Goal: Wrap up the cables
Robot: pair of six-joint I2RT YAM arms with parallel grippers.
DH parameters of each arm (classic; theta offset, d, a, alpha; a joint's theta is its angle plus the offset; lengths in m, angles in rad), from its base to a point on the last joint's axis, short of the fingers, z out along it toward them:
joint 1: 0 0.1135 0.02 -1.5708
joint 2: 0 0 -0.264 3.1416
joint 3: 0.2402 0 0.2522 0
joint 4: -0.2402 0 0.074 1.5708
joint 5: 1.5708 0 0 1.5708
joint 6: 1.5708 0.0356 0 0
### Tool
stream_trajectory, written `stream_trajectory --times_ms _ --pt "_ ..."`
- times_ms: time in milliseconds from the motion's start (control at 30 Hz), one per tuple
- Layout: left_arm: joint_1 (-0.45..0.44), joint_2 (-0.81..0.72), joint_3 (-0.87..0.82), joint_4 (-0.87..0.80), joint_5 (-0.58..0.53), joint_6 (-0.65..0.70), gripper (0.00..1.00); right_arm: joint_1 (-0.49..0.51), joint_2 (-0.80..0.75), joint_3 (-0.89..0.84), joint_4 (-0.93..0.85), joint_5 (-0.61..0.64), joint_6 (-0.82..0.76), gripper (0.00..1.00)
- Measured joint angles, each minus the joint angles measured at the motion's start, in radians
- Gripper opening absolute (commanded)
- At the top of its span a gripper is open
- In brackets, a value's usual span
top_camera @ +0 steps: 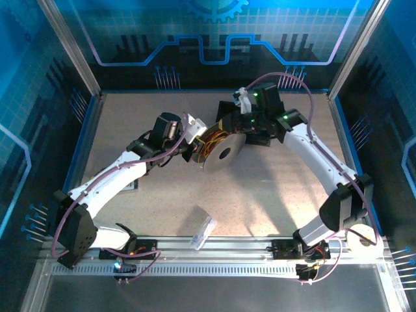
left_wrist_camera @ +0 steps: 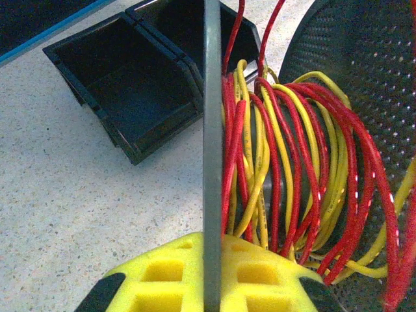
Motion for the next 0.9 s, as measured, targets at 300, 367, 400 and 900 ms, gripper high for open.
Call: stream_trajectory --times_ms 300,367,400,900 --pt "0.000 0.002 0.000 -0.018 0.001 0.001 0.00 -0.016 -0.076 0.061 -0.135 0.076 -0.103 0.48" --pt "0.000 0.002 0.000 -0.018 0.001 0.001 0.00 -0.066 -0.124 0.059 -0.140 0.072 -0.116 0.44" --pt "0.000 0.002 0.000 -0.018 0.001 0.001 0.00 -0.103 -0.151 0.053 -0.139 0.064 -0.119 0.42" --pt "0.000 0.002 0.000 -0.018 0.008 0.000 0.00 -0.247 -0.085 -0.018 -0.131 -0.119 -0.111 0.35"
